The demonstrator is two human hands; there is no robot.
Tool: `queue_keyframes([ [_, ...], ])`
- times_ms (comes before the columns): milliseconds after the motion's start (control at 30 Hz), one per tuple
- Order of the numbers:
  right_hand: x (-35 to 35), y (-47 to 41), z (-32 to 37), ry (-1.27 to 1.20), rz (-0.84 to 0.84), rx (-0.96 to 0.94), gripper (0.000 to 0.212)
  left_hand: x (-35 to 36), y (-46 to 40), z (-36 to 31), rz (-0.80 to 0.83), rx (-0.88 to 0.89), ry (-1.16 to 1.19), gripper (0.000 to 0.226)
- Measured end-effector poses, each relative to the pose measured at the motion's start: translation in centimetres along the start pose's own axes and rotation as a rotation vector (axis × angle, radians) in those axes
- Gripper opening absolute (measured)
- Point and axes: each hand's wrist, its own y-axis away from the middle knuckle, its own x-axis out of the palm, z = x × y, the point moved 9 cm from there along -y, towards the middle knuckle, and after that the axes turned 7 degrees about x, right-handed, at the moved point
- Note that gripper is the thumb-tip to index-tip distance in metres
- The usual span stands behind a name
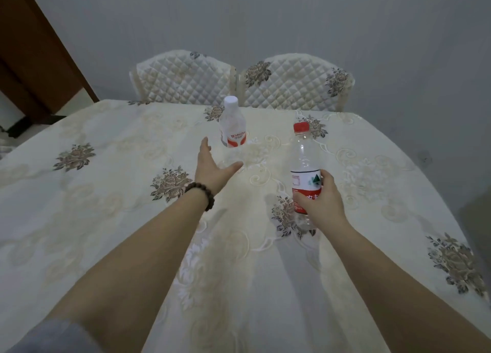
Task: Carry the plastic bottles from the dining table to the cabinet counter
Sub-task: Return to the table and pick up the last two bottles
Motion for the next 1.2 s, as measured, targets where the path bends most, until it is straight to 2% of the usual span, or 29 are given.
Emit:
queue_keyframes([
  [133, -0.3, -1.3, -0.3, -0.014, -0.022, -0.015, 0.06, 1.7, -4.2, 0.7, -0.061, -0.014, 0.176, 0.124],
  [267, -0.4, -1.9, -0.2, -0.005, -0.014, -0.047, 0.06, 2.5, -6.7, 1.2, -0.087, 0.02, 0.26, 0.121],
  [367, -0.1, -2.1, -0.1, 0.003, 0.001, -0.067, 0.061, 3.1, -7.4, 1.5, -0.092, 0.033, 0.278, 0.107],
  [533, 0.6, -2.2, -0.3, -0.007, 0.02, -0.071, 0.062, 3.0, -8.0, 2.1, -0.106, 0.059, 0.2, 0.069],
  [633, 0.8, -2.1, -0.4, -0.011, 0.028, -0.064, 0.061, 2.9, -7.9, 1.8, -0.101, 0.069, 0.193, 0.057],
  [767, 0.6, -1.7, -0.5, -0.032, 0.04, -0.051, 0.063, 2.1, -6.8, 0.8, -0.12, 0.082, 0.189, 0.049],
  [933, -0.4, -0.3, 0.8, -0.049, 0.051, -0.051, 0.066, 0.2, -3.9, -2.0, -0.119, 0.11, 0.201, 0.051],
  [1200, -2.6, 5.4, 4.9, -0.092, 0.099, -0.077, 0.066, -3.8, 5.7, -6.6, -0.163, 0.121, 0.173, 0.049],
])
